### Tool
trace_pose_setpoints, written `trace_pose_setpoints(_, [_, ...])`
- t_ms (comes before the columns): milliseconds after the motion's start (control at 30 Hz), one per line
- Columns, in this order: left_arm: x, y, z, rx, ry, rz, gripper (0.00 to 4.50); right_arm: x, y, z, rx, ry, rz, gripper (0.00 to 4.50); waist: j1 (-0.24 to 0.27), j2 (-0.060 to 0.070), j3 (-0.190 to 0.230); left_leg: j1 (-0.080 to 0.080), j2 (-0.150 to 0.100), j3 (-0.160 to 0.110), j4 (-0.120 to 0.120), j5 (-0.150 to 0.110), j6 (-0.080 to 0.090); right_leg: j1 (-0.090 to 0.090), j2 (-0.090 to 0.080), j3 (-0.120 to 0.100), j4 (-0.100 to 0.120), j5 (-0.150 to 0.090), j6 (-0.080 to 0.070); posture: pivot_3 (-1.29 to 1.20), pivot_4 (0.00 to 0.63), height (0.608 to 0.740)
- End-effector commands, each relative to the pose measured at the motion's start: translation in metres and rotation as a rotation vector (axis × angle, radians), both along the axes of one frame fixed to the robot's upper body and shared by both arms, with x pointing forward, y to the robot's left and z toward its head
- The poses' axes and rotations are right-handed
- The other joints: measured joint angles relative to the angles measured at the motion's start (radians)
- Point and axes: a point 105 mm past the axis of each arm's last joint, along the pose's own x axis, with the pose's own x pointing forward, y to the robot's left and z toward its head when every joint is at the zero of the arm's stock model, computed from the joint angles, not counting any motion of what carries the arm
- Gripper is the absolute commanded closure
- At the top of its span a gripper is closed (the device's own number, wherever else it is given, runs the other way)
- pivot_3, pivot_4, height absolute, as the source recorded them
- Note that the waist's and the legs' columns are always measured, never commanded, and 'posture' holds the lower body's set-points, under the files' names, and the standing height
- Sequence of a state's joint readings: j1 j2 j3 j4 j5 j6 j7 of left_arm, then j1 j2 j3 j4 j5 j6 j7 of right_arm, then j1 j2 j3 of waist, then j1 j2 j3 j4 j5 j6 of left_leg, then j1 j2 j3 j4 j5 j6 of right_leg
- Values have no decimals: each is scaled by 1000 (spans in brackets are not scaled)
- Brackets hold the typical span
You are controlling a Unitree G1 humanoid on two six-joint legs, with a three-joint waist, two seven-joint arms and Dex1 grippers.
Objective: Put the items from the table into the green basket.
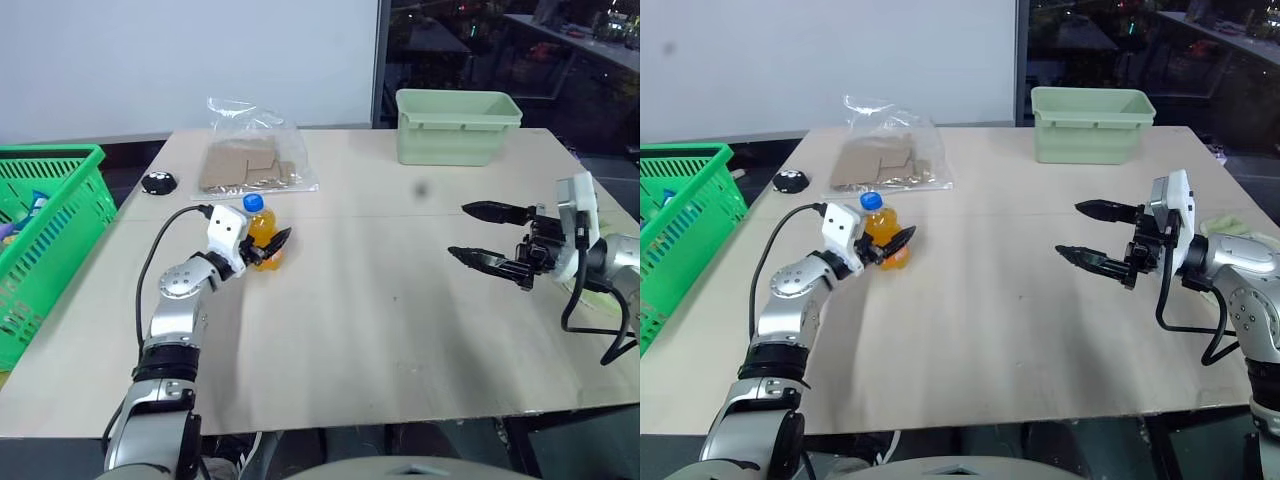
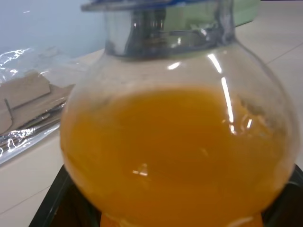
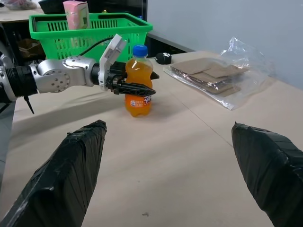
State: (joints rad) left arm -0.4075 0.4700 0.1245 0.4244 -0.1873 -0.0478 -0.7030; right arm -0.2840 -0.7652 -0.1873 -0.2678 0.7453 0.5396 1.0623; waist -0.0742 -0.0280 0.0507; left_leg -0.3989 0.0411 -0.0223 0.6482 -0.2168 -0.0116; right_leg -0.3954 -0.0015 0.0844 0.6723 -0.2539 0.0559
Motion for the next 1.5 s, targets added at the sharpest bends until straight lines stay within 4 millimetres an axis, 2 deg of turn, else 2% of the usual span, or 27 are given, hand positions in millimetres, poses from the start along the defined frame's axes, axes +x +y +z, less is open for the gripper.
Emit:
trace_pose_setpoints(33, [12,19,52,22,-181,102,1638,-3,4,18,28,-81,26,0,-1,0,0,0,0,0,0,0,0,0,0,0,0,0,0,-90,9,740])
trace_pose_setpoints(133, [19,54,105,16,-322,281,1638,-5,11,28,73,-93,64,0,-3,-4,3,-1,0,-1,0,0,0,-1,0,0,0,0,0,-69,9,740])
trace_pose_setpoints(233, [14,111,156,47,-450,560,1638,-6,19,42,138,-108,104,0,-11,-4,3,-1,0,-3,0,0,0,-1,1,-1,0,0,0,-47,12,740])
trace_pose_setpoints(333, [-9,171,198,91,-551,833,1638,-4,28,60,212,-133,138,0,-24,-4,2,-1,0,-3,-2,0,0,-1,1,-1,0,0,0,-15,5,740])
trace_pose_setpoints(433, [-40,220,220,188,-589,1046,1638,-3,33,72,253,-144,175,0,-24,-4,2,0,0,-2,-6,0,0,-2,0,-1,0,1,-2,-4,5,740])
trace_pose_setpoints(567, [-66,257,213,353,-532,1163,1638,-4,39,72,258,-137,201,0,7,-5,2,0,0,-5,-10,0,0,-2,-1,-5,-2,1,-2,20,0,740])
trace_pose_setpoints(667, [-80,274,201,373,-488,1212,1638,-4,41,69,249,-131,212,0,37,-6,1,0,0,-5,-10,0,0,-2,-2,-6,-3,1,-2,25,0,740])
trace_pose_setpoints(867, [-89,286,177,364,-439,1223,1638,-3,44,70,251,-132,222,0,65,-3,-2,1,0,-2,-9,0,-1,-1,-3,-6,-3,1,-3,37,0,740])
trace_pose_setpoints(967, [-103,300,171,397,-414,1302,1638,-3,44,70,248,-134,223,0,64,1,-4,1,0,-2,-10,1,-1,-1,-3,-6,-2,1,-3,31,0,740])
trace_pose_setpoints(1133, [-124,314,175,619,-420,1408,1638,-4,44,71,246,-136,219,0,56,3,-5,2,1,-1,-11,1,-1,-2,-3,-6,-2,1,-3,27,0,740])
trace_pose_setpoints(1233, [-132,320,179,595,-449,1472,1638,-4,45,70,244,-135,218,0,60,-2,-6,1,1,-2,-11,1,-1,-2,-3,-7,-2,1,-3,26,0,740])
trace_pose_setpoints(1300, [-128,317,178,540,-462,1447,1638,-4,45,69,244,-133,218,0,64,-6,-8,0,1,-2,-11,1,-1,-2,-3,-8,-3,1,-3,25,0,740])
trace_pose_setpoints(1400, [-108,307,171,278,-472,1348,1638,-4,44,67,243,-132,214,0,74,-11,-11,-1,1,-2,-11,1,-2,-2,-4,-10,-4,1,-3,24,0,740])
trace_pose_setpoints(1500, [-90,296,162,212,-425,1246,1638,-5,44,67,246,-133,210,0,80,-12,-12,-1,1,1,-10,1,-2,0,-8,-12,-6,1,-3,21,0,740])
